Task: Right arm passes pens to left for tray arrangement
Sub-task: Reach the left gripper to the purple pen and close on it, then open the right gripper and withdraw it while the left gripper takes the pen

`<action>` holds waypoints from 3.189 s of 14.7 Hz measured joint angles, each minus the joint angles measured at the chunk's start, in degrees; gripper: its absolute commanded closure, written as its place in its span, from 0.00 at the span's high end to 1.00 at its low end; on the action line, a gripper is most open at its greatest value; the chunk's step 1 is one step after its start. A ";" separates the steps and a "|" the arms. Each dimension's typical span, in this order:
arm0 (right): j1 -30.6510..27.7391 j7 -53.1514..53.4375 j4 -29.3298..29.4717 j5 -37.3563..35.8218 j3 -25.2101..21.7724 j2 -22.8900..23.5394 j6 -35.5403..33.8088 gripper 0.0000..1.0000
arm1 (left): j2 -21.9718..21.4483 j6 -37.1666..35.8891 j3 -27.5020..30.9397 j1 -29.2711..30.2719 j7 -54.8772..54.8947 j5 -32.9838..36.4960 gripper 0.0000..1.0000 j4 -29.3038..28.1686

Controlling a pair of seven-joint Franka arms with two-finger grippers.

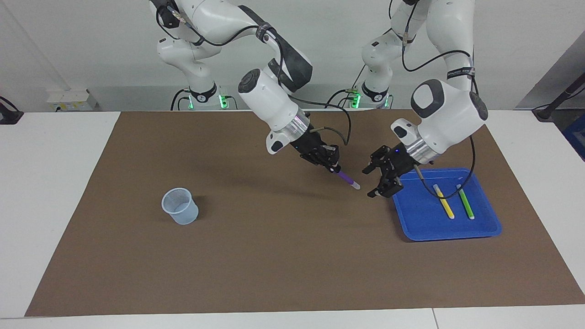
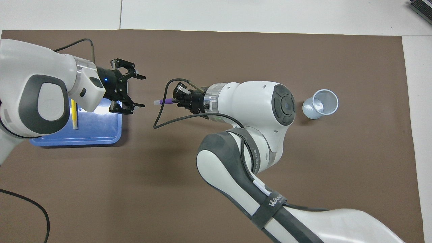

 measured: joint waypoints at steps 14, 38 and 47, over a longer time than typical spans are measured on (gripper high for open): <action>0.00 0.00 0.00 0.00 0.00 0.01 0.01 0.00 | -1.47 2.25 -2.94 -0.10 0.13 -0.58 0.31 -3.58; -9.01 -6.33 1.45 -8.21 -1.14 -5.27 -16.37 1.00 | -1.65 3.63 -2.15 1.85 -2.28 -0.89 0.00 -3.91; -28.42 -36.95 1.34 -12.42 -1.54 -14.30 -40.15 1.00 | -4.29 -5.49 2.63 7.21 -24.16 0.66 0.00 -3.88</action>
